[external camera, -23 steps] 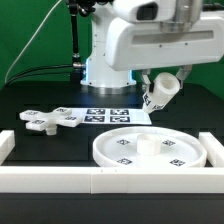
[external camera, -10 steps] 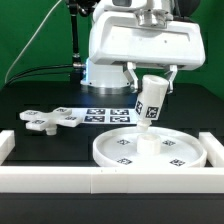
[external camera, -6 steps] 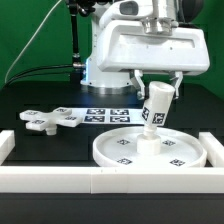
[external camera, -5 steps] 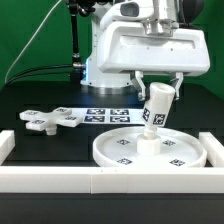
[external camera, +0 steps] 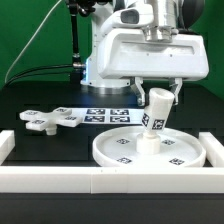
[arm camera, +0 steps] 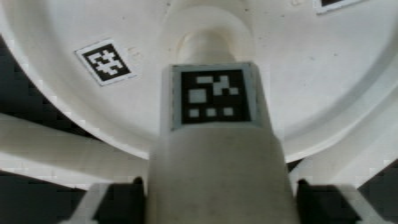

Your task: Assemble round table

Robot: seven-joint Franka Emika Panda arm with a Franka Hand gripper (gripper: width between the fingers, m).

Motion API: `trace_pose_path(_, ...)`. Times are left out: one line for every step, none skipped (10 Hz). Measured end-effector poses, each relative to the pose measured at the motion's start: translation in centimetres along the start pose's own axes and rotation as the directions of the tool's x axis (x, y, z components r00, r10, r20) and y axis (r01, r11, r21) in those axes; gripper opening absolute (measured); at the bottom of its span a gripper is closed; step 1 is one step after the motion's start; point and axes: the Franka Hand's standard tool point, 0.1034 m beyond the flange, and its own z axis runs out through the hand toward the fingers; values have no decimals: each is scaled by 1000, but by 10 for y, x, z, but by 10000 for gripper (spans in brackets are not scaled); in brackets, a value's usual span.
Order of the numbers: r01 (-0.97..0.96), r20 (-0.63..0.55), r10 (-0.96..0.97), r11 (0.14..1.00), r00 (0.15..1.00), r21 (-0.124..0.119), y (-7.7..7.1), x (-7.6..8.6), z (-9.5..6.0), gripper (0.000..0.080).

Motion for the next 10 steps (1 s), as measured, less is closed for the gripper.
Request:
trace_pose_path(-2,6,2,1000,1000,1,1,-3,2,407)
trace_pose_path(-4,7,4,1000,1000,0,2,-4,3,407)
trace_pose_path(-6,0,6,1000,1000,-4,4,-4,4,407)
trace_pose_path(-10,-6,9,1000,1000,-8,6,-4,4,407)
trace_pose_path(-9,-6,9,1000,1000,-7,6,-4,4,412)
trace_pose_path(-9,-6,9,1000,1000,-7,6,-4,4,412)
trace_pose_path(-10,-6,10,1000,1000,-8,7,-4,4,594)
trace_pose_path(-5,-3,5,1000,1000,-12,11,-3,1,594)
trace_pose_path(-2,-8,2,1000,1000,-20,16,-1,-3,640)
trace_pose_path(-1,-12,1,1000,1000,-27,21,0,-6,647)
